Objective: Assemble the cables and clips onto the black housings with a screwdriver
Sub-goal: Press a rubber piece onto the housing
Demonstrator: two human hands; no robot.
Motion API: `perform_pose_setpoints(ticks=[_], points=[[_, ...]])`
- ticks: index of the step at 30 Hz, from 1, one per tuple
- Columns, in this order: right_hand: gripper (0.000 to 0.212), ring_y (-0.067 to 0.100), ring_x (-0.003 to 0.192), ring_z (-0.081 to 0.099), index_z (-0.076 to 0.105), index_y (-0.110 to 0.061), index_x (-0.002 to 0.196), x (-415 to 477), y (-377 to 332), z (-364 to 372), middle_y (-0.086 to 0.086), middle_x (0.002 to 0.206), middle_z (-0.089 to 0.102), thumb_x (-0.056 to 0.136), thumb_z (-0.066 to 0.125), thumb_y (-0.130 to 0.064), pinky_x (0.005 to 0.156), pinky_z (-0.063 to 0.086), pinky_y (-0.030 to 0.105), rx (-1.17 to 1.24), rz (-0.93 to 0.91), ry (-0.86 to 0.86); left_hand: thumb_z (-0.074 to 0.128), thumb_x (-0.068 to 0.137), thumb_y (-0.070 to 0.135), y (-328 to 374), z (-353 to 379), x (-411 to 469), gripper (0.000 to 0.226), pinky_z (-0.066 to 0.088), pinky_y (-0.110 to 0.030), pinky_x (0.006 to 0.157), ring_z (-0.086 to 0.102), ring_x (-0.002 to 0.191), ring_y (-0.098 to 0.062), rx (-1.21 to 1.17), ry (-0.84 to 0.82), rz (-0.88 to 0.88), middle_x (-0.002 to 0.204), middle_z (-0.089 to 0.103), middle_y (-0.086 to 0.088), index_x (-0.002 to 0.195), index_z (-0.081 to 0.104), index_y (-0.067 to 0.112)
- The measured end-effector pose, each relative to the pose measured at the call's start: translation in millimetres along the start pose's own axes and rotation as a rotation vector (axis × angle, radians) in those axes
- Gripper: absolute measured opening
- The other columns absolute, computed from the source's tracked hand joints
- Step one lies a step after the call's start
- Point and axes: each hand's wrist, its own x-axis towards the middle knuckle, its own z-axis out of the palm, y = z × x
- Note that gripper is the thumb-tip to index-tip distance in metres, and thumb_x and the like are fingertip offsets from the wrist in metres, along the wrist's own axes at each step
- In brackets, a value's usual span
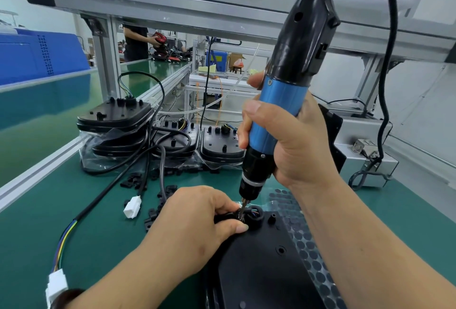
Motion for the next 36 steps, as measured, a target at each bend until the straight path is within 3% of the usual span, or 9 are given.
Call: perform_pose_setpoints(ticks=[6,14,24,30,36], points=[[0.026,0.019,0.046,0.052,0.052,-0.009,0.102,-0.1,-0.4,0.8,0.001,0.056,0.052,0.078,0.06,-0.007,0.051,0.048,0.031,0.01,-0.002,-0.002,0.076,0.066,0.058,-0.4,-0.1,0.4,0.036,0.049,-0.014,0.078,0.059,0.081,0.008,-0.002,-0.001,0.004,0.079,0.063,0.029,0.098,0.071,0.041],[0.019,0.022,0.045,0.051,0.049,-0.008,0.092,-0.4,-0.8,0.0,0.005,0.056,0.052,0.076,0.06,-0.007,0.051,0.047,0.033,0.002,0.008,-0.002,0.076,0.066,0.058,-1.3,-0.2,0.5,0.036,0.048,-0.01,0.078,0.059,0.082,0.01,-0.009,-0.016,0.003,0.077,0.06,0.032,0.097,0.07,0.042],[0.041,0.02,0.047,0.052,0.05,-0.008,0.118,-0.6,-0.6,1.6,0.001,0.058,0.052,0.078,0.061,-0.006,0.054,0.049,0.035,-0.008,-0.013,-0.016,0.075,0.068,0.058,-2.2,0.7,0.8,0.038,0.046,-0.009,0.08,0.058,0.084,0.01,0.001,-0.024,0.004,0.078,0.059,0.031,0.102,0.07,0.041],[0.028,0.02,0.045,0.051,0.045,-0.008,0.098,-0.2,-0.4,-0.1,0.005,0.058,0.05,0.076,0.062,-0.006,0.051,0.048,0.033,0.016,-0.003,-0.004,0.076,0.068,0.057,-2.2,0.8,0.9,0.037,0.049,-0.014,0.082,0.06,0.085,0.008,0.003,-0.023,0.004,0.084,0.064,0.029,0.101,0.071,0.041],[0.033,0.021,0.045,0.052,0.045,-0.008,0.093,-0.5,-0.4,1.3,0.002,0.058,0.052,0.069,0.065,-0.018,0.051,0.047,0.034,0.012,-0.021,-0.031,0.077,0.066,0.057,-2.8,0.5,1.8,0.035,0.051,-0.015,0.081,0.06,0.082,0.009,-0.009,-0.026,0.003,0.078,0.061,0.029,0.097,0.07,0.041]])
